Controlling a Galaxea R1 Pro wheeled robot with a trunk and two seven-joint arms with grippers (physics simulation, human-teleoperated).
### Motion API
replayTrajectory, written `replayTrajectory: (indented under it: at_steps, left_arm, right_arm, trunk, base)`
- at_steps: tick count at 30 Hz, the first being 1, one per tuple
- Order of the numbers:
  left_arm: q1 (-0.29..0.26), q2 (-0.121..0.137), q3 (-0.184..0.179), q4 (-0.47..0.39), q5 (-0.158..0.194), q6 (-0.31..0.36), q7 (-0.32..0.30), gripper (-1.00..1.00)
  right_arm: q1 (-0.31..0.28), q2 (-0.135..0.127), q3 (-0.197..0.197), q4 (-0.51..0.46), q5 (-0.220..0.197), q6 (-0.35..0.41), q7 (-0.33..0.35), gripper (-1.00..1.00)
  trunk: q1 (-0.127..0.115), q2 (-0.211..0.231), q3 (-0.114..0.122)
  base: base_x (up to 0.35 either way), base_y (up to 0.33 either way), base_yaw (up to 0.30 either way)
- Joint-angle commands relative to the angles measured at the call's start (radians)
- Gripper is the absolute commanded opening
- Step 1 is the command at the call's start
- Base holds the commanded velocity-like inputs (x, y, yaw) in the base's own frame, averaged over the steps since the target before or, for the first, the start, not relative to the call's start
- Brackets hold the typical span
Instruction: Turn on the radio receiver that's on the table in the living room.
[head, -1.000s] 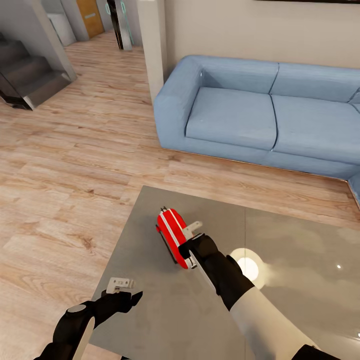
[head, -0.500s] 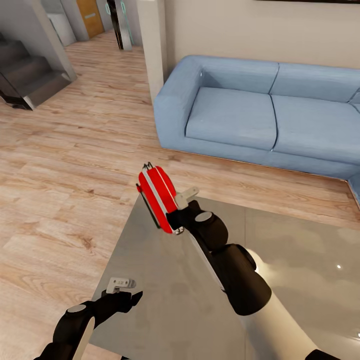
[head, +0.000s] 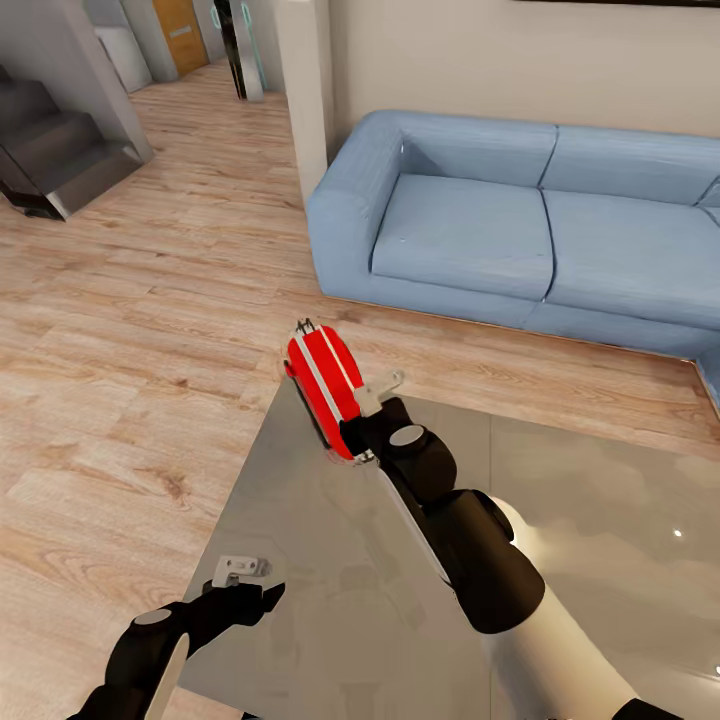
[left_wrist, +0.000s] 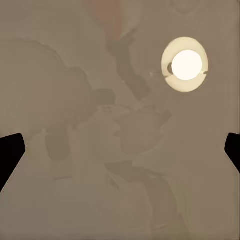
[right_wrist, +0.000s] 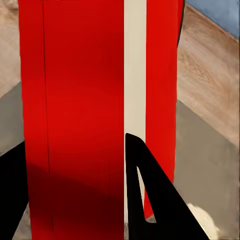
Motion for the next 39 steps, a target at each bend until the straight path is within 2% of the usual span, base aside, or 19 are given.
replayTrajectory:
  at_steps: [1,7,11,25,29,33,35,39]
  left_arm:
    - [0.000,0.000,0.001,0.000,0.000,0.000,-0.001,1.00]
    - [0.000,-0.002,0.002,-0.004,0.004,0.002,-0.023,1.00]
    - [0.000,-0.007,0.001,-0.007,0.004,0.003,-0.033,1.00]
    - [0.000,-0.011,0.000,-0.020,0.004,0.004,-0.038,1.00]
    - [0.023,0.008,0.023,0.002,-0.021,-0.019,-0.032,1.00]
    - [0.045,0.010,0.027,0.024,-0.045,-0.017,-0.033,1.00]
    - [0.057,0.011,0.025,0.035,-0.057,-0.016,-0.034,1.00]
    - [0.079,0.012,0.026,0.057,-0.052,-0.017,-0.037,1.00]
  right_arm:
    - [0.000,-0.006,0.000,-0.001,0.002,0.000,-0.011,-1.00]
    - [0.000,-0.068,-0.001,0.001,-0.001,0.000,-0.046,-1.00]
    - [0.000,-0.086,0.000,0.002,-0.003,0.000,-0.048,-1.00]
    - [0.000,-0.091,0.014,0.003,-0.007,0.000,-0.051,-1.00]
    - [0.024,-0.069,-0.007,0.029,-0.046,0.000,-0.029,-1.00]
    - [0.035,-0.071,-0.007,0.053,-0.089,0.000,-0.008,-1.00]
    - [0.047,-0.077,-0.006,0.066,-0.089,0.000,-0.007,-1.00]
    - [0.071,-0.083,-0.007,0.100,-0.074,0.000,-0.006,-1.00]
  trunk:
    - [0.000,0.000,0.000]
    - [0.000,0.000,0.000]
    - [0.000,0.000,0.000]
    - [0.000,0.000,0.000]
    - [0.000,0.000,0.000]
    - [0.000,0.000,0.000]
    - [0.000,0.000,0.000]
    - [0.000,0.000,0.000]
  base:
    - [0.000,0.000,0.000]
    - [0.000,0.000,0.000]
    - [0.000,0.000,0.000]
    - [0.000,0.000,0.000]
    - [0.000,0.000,0.000]
    - [0.000,0.000,0.000]
    - [0.000,0.000,0.000]
    - [0.000,0.000,0.000]
